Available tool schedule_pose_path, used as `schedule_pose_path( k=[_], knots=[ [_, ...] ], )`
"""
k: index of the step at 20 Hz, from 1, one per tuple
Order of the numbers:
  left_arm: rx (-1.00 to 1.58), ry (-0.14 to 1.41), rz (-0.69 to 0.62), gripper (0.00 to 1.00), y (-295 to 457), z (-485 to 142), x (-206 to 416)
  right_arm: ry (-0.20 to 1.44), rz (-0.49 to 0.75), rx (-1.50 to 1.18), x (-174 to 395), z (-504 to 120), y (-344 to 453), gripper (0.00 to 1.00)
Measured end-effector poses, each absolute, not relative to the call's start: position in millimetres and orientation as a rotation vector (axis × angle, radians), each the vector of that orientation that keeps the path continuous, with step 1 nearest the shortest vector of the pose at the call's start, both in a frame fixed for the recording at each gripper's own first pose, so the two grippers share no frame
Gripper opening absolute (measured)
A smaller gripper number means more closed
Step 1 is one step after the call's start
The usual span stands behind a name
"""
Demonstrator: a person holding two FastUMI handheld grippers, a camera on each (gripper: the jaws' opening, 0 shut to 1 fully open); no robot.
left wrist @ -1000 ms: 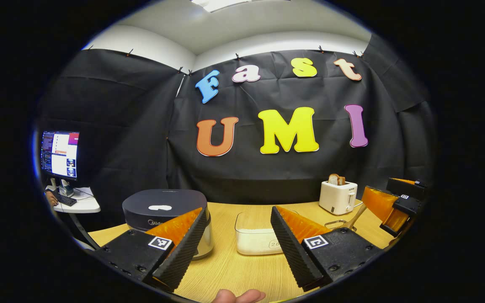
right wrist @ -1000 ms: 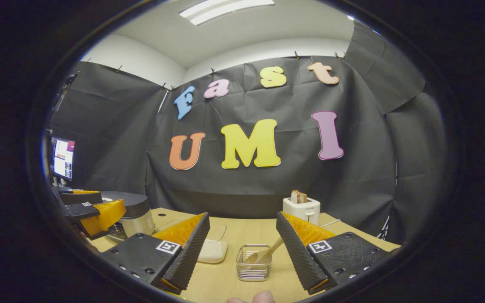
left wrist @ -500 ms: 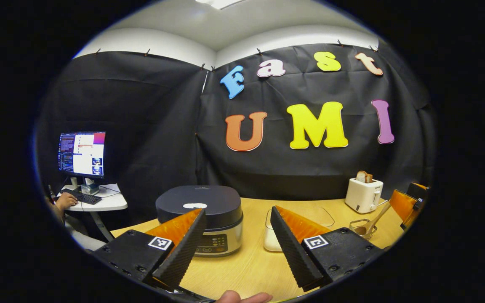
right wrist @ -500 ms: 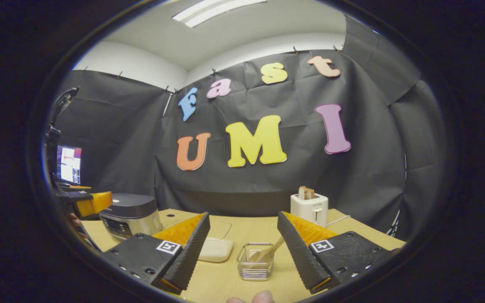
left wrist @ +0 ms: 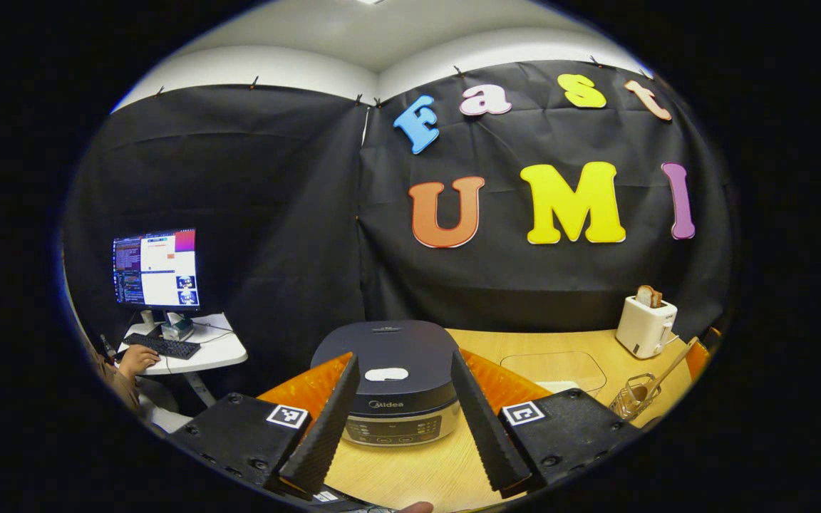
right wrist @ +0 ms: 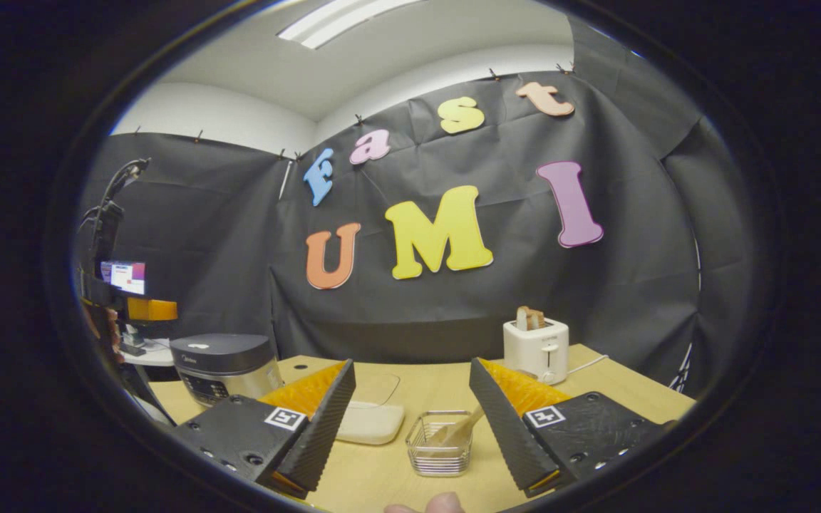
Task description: Close the left gripper, press the button to open the rice cooker; take a wooden spoon from the chopstick holder with the right hand, scoop a spoonful of rice and pour it into the rice cooker, then put the wooden spoon back into the chopstick holder.
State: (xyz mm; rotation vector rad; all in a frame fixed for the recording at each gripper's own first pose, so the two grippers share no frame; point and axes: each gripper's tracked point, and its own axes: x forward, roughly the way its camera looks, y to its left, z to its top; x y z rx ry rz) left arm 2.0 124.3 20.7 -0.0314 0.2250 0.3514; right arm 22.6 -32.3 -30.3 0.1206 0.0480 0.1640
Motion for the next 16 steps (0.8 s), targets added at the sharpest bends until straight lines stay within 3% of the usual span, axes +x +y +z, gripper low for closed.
schedule_pose_path(
  k=[1,2,3,4,5,7,8,12,13,16],
  knots=[
    [-0.038,0.252,0.352,0.79,129,18,6,0.05,0.166,0.12,24,-31,-32,0.96],
    [-0.041,0.271,0.355,0.77,135,15,9,0.05,0.163,0.119,25,-32,-34,0.91],
    [-0.035,0.289,0.361,0.71,142,12,13,0.048,0.155,0.118,27,-32,-36,0.96],
    [-0.04,0.318,0.369,0.67,148,7,16,0.05,0.157,0.121,27,-34,-36,0.92],
    [-0.058,0.345,0.362,0.58,150,0,20,0.053,0.161,0.129,28,-35,-35,0.96],
    [-0.104,0.394,0.336,0.48,150,-12,27,0.058,0.164,0.133,30,-37,-34,0.92],
    [-0.111,0.41,0.331,0.46,153,-14,31,0.061,0.163,0.128,31,-39,-35,0.95],
    [-0.071,0.47,0.342,0.34,172,-22,46,0.08,0.165,0.147,35,-47,-35,0.96],
    [-0.072,0.498,0.35,0.19,179,-29,49,0.083,0.166,0.154,35,-47,-35,0.92],
    [-0.157,0.566,0.314,0.05,176,-42,58,0.092,0.176,0.168,35,-51,-32,0.96]
  ],
)
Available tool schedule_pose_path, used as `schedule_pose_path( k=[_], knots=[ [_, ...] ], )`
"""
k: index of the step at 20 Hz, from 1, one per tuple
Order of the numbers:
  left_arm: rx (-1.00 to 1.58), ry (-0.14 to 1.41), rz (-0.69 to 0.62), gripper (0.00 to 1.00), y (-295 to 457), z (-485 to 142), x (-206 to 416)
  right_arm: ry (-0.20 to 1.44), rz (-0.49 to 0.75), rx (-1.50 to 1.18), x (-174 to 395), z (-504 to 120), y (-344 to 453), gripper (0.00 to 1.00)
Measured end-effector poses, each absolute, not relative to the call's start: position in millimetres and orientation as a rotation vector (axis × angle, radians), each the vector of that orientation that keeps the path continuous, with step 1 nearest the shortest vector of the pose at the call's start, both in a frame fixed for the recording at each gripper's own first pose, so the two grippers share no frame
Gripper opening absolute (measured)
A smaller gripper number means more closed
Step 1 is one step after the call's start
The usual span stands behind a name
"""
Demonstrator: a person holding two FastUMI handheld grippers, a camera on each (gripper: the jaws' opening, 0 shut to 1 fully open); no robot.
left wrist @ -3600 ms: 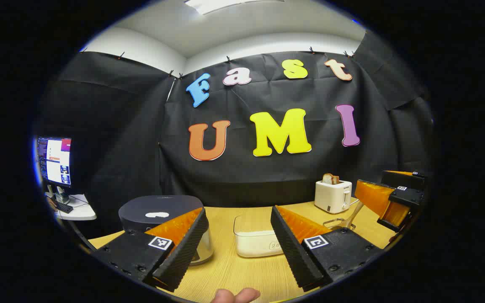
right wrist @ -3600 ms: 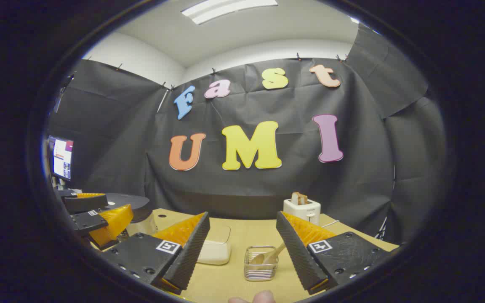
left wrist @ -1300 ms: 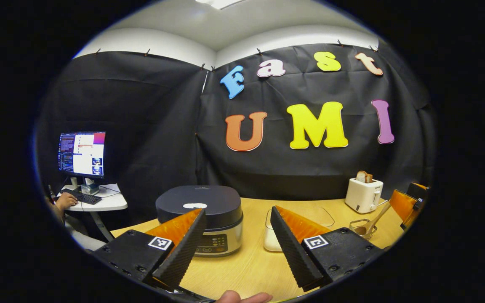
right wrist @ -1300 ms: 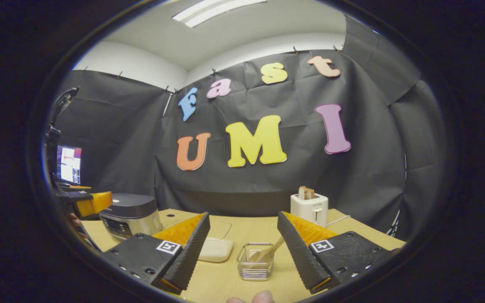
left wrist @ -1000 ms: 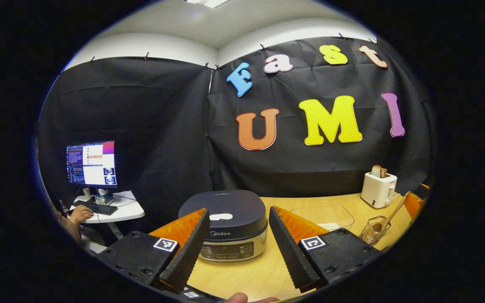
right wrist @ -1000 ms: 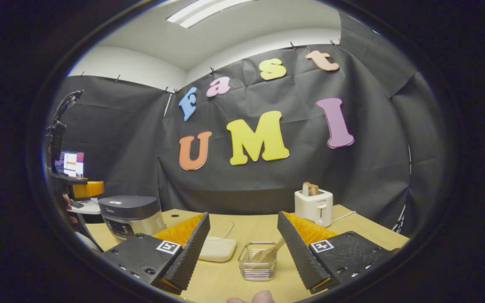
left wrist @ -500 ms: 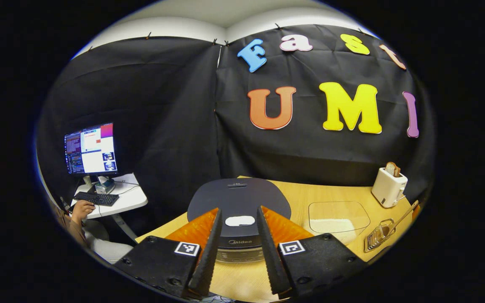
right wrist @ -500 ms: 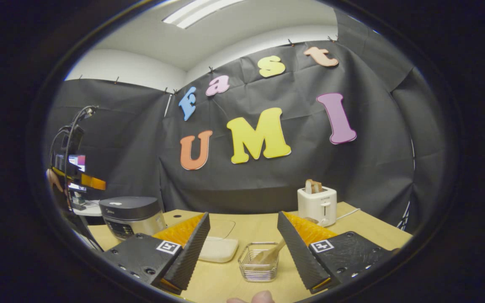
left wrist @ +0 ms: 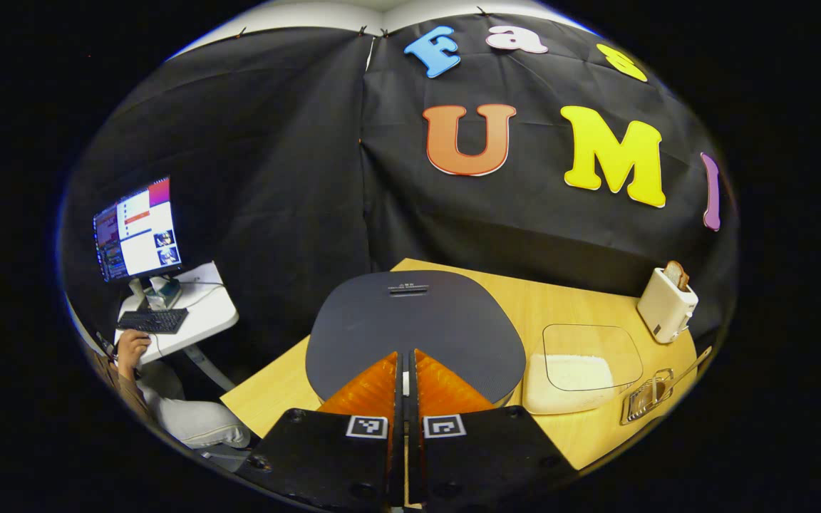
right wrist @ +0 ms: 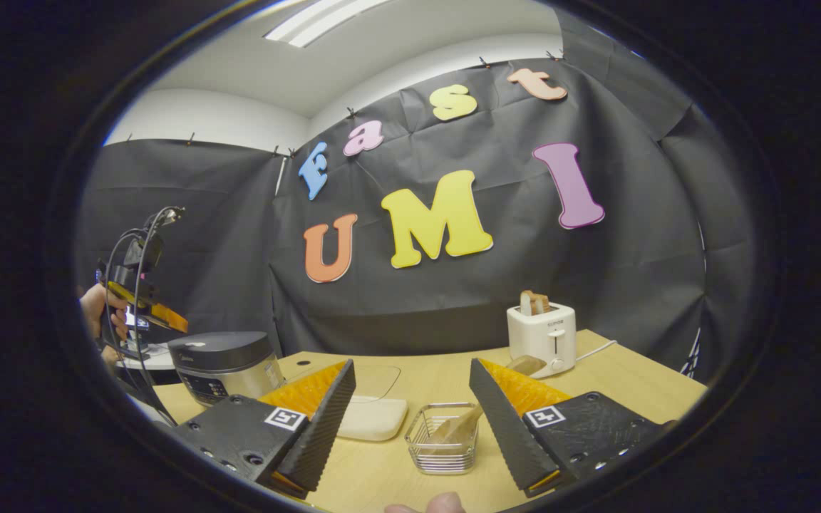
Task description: Close the left gripper, press the button to open the rice cooker; take a wooden spoon from the chopstick holder with the right hand, scoop a spoonful of rice and pour it into the rice cooker, then put the wooden spoon back into the chopstick holder.
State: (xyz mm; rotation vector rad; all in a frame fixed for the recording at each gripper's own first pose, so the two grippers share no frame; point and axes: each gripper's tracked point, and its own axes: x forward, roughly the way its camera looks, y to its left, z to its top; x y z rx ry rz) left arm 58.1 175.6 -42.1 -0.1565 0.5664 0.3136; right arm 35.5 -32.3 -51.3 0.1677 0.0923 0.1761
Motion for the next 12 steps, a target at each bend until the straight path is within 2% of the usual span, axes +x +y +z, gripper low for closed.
schedule_pose_path(
  k=[3,4,9,10,11,12],
  knots=[
    [-0.175,0.597,0.295,0.03,174,-47,60,0.096,0.179,0.175,39,-54,-32,0.96],
    [-0.175,0.609,0.296,0.02,175,-50,60,0.098,0.177,0.175,40,-56,-33,0.92],
    [-0.209,0.654,0.288,0.03,164,-59,63,0.105,0.169,0.187,44,-60,-36,0.95],
    [-0.202,0.652,0.287,0.03,165,-59,64,0.108,0.169,0.187,45,-62,-36,0.92],
    [-0.204,0.656,0.289,0.03,165,-60,65,0.107,0.17,0.187,44,-62,-36,0.96],
    [-0.202,0.652,0.287,0.03,166,-59,65,0.107,0.168,0.186,45,-63,-36,0.96]
  ],
)
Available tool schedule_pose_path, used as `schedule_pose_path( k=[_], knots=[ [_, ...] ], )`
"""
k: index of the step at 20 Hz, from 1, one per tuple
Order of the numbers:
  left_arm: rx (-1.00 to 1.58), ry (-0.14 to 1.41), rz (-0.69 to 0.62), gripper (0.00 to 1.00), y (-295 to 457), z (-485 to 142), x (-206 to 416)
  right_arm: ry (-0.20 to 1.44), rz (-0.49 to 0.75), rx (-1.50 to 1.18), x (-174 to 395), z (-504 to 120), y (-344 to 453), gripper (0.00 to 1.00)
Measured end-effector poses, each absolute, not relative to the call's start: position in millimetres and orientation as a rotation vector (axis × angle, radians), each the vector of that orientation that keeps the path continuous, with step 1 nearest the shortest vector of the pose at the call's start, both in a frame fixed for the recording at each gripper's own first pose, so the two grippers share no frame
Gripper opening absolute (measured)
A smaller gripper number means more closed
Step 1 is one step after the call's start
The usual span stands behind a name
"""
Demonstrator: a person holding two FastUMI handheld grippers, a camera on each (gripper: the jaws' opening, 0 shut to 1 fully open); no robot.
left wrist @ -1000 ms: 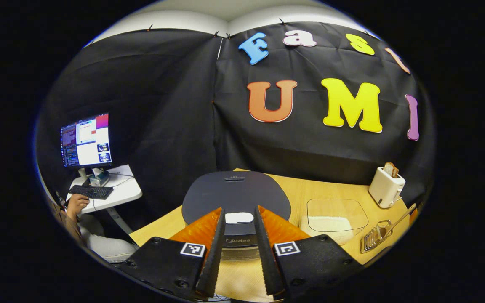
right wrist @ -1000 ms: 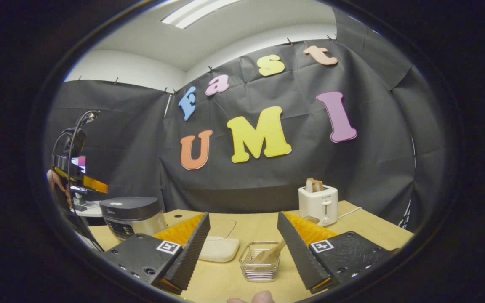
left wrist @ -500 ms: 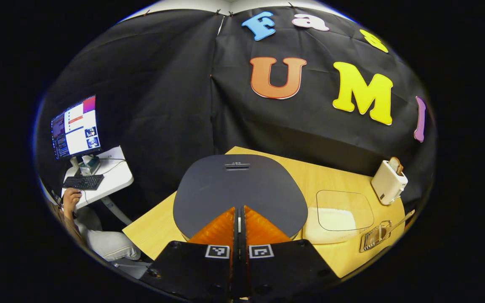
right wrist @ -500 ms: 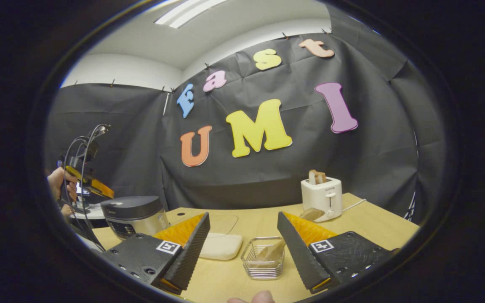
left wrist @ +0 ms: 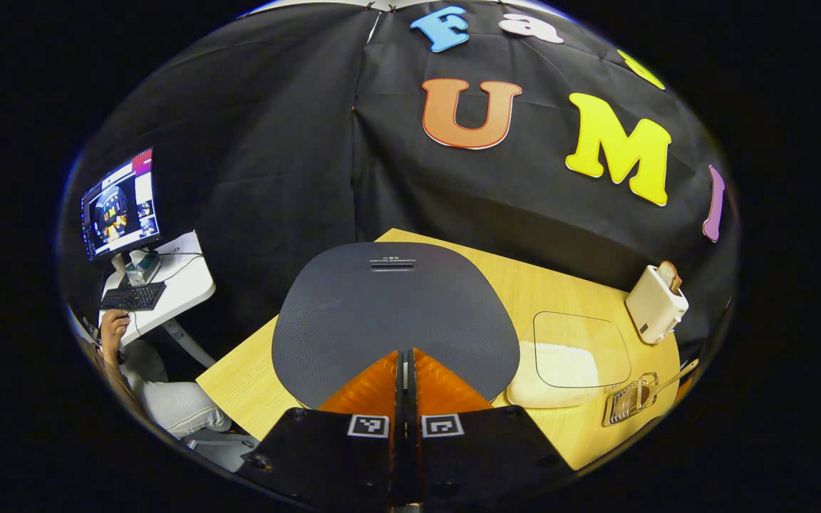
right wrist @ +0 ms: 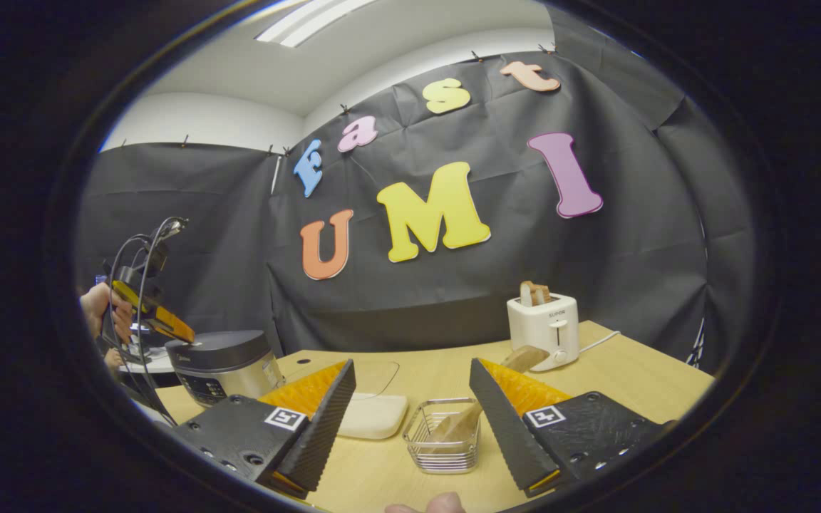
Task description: Close the left gripper, press the button to open the rice cooker; take a wooden spoon from the chopstick holder with the right hand, scoop a spoonful of rice and pour it into the rice cooker, then put the wooden spoon back into the chopstick holder.
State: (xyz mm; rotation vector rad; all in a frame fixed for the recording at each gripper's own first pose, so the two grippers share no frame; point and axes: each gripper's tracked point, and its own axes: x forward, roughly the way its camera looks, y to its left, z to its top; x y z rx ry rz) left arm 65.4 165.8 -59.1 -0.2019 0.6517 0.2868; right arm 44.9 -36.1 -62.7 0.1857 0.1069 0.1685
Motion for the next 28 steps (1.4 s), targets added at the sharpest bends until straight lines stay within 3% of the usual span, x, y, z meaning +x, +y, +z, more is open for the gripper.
schedule_pose_path(
  k=[2,3,6,7,8,14,15,22,24,25,27,28],
  knots=[
    [-0.21,0.653,0.282,0.03,166,-60,65,0.112,0.173,0.184,47,-65,-34,1.0],
    [-0.222,0.654,0.283,0.03,165,-61,65,0.114,0.174,0.182,48,-66,-34,0.96],
    [-0.197,0.658,0.272,0.03,164,-63,64,0.119,0.18,0.19,48,-69,-32,0.96],
    [-0.198,0.653,0.279,0.03,164,-64,63,0.122,0.184,0.19,48,-70,-30,1.0],
    [-0.204,0.656,0.28,0.03,163,-66,59,0.125,0.189,0.187,47,-72,-28,0.96],
    [-0.223,0.612,0.268,0.03,164,-62,64,0.116,0.197,0.181,42,-67,-25,0.95],
    [-0.21,0.608,0.274,0.03,165,-60,63,0.11,0.195,0.17,40,-64,-26,0.92],
    [-0.14,0.436,0.312,0.03,173,-7,74,0.07,0.13,0.131,30,-50,-51,0.96],
    [-0.1,0.37,0.285,0.13,168,13,78,0.066,0.125,0.128,29,-46,-52,0.95],
    [-0.085,0.343,0.273,0.27,165,20,79,0.063,0.128,0.124,28,-45,-50,0.96],
    [-0.063,0.285,0.254,0.65,158,36,81,0.052,0.127,0.108,26,-40,-50,0.96],
    [-0.051,0.257,0.259,0.76,157,43,81,0.046,0.125,0.095,24,-37,-49,0.92]
  ],
)
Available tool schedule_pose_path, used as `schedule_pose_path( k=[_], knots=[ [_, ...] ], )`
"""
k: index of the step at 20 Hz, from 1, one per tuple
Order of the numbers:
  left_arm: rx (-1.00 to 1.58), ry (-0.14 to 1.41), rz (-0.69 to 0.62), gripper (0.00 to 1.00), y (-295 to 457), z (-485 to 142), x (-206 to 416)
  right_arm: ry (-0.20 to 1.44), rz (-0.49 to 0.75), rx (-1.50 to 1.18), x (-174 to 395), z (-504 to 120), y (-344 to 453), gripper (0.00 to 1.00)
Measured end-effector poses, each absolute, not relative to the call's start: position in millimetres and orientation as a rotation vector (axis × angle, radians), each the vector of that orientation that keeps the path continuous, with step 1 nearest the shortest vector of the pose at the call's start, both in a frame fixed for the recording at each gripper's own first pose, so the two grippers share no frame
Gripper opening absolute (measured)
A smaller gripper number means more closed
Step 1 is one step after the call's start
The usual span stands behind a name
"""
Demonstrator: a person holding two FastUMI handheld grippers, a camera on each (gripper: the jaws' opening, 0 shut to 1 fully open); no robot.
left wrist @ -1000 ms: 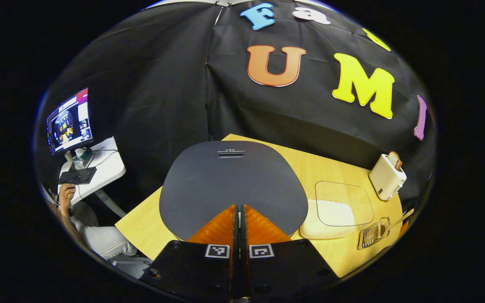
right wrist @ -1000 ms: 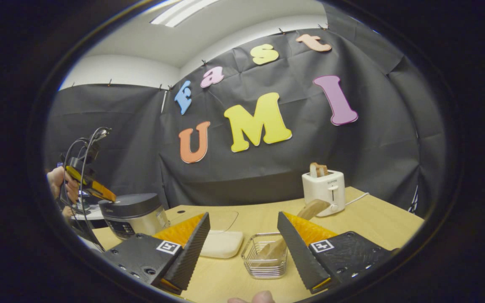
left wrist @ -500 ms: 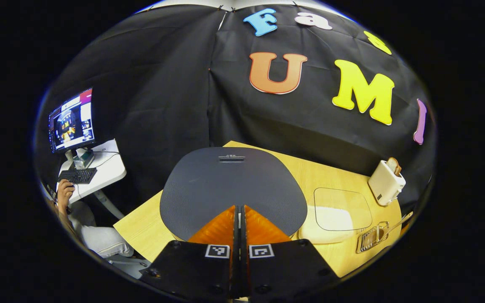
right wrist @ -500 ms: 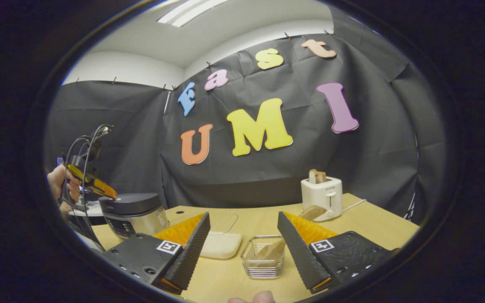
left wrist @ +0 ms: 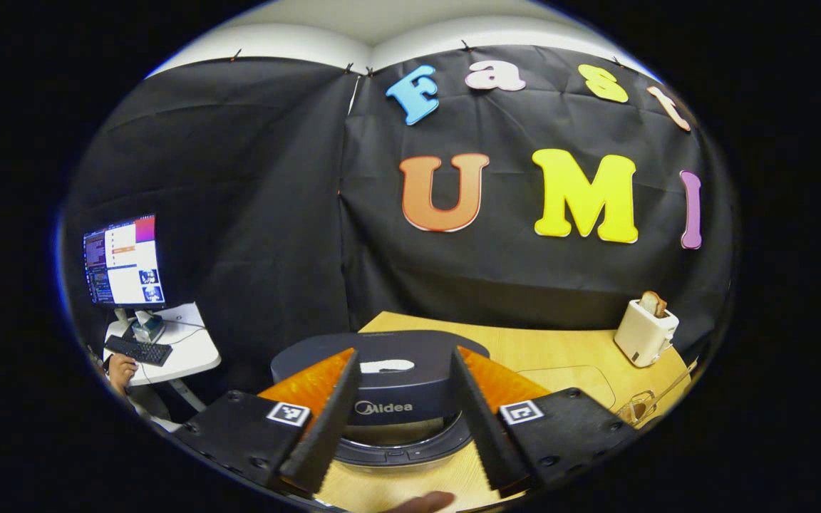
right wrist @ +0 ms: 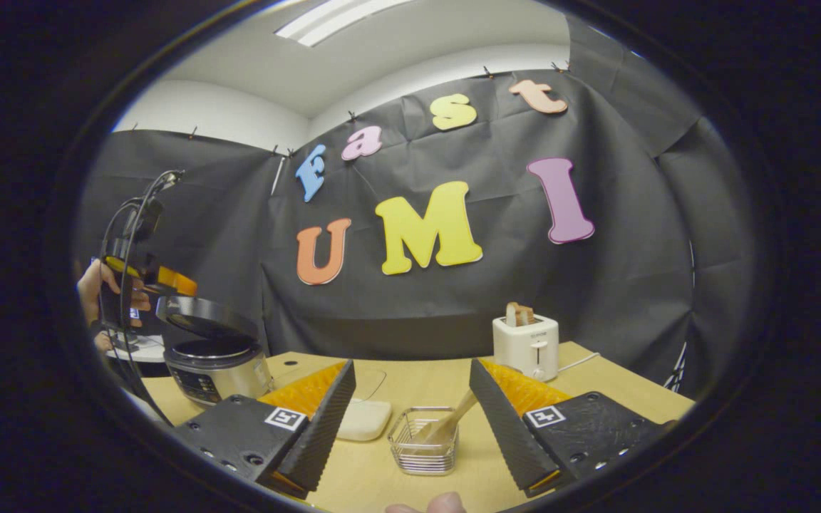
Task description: Close the left gripper, press the button to open the rice cooker; take a wooden spoon from the chopstick holder with the right hand, scoop a spoonful of rice and pour it into the rice cooker, then put the wooden spoon back into the chopstick holder.
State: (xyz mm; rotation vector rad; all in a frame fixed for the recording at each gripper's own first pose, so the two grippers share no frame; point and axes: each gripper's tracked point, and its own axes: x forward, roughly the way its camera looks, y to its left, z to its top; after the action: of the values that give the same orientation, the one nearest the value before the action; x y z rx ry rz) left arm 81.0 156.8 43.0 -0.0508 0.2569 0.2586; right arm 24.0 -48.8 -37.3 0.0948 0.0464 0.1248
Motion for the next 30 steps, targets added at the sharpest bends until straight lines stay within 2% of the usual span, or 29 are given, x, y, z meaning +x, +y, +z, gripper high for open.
schedule_pose_path(
  k=[1,2,3,4,6,9,14,15,16,17,18,19,21,22,23,24,28,30],
  knots=[
    [-0.033,0.225,0.277,1.0,159,51,79,0.039,0.125,0.083,23,-36,-48,0.91],
    [-0.02,0.2,0.284,1.0,160,58,77,0.036,0.124,0.074,22,-34,-47,0.95],
    [-0.023,0.178,0.277,1.0,154,61,75,0.033,0.123,0.067,21,-33,-47,0.91],
    [-0.027,0.161,0.269,1.0,150,64,72,0.032,0.12,0.062,20,-31,-47,0.95],
    [-0.024,0.137,0.264,1.0,147,67,63,0.023,0.108,0.052,18,-28,-50,0.96],
    [-0.05,0.085,0.222,1.0,122,61,48,0.018,0.11,0.042,15,-26,-49,0.96],
    [-0.074,0.083,0.156,1.0,85,33,23,0.056,0.087,0.012,7,-38,-65,0.95],
    [-0.078,0.076,0.137,1.0,76,30,21,0.061,0.075,0.006,4,-42,-69,0.92],
    [-0.077,0.066,0.127,1.0,69,26,19,0.076,0.068,0.011,3,-48,-72,0.96],
    [-0.072,0.057,0.125,0.95,67,23,17,0.097,0.063,0.016,2,-55,-74,0.91],
    [-0.063,0.049,0.128,1.0,65,21,16,0.117,0.054,0.019,1,-61,-79,0.91],
    [-0.053,0.044,0.127,1.0,63,19,14,0.135,0.044,0.021,2,-65,-82,0.91],
    [-0.022,0.028,0.121,1.0,58,19,14,0.162,0.029,0.026,5,-73,-86,0.91],
    [-0.004,0.02,0.116,1.0,56,19,13,0.176,0.026,0.027,8,-77,-87,0.96],
    [0.015,0.009,0.106,1.0,52,20,11,0.191,0.021,0.028,11,-83,-86,0.92],
    [0.033,-0.002,0.097,1.0,49,21,9,0.204,0.021,0.032,14,-87,-85,0.96],
    [0.087,-0.028,0.098,1.0,48,19,2,0.256,0.024,0.061,32,-104,-74,0.96],
    [0.073,-0.02,0.089,0.99,44,11,1,0.275,0.018,0.068,42,-111,-72,0.92]
  ],
)
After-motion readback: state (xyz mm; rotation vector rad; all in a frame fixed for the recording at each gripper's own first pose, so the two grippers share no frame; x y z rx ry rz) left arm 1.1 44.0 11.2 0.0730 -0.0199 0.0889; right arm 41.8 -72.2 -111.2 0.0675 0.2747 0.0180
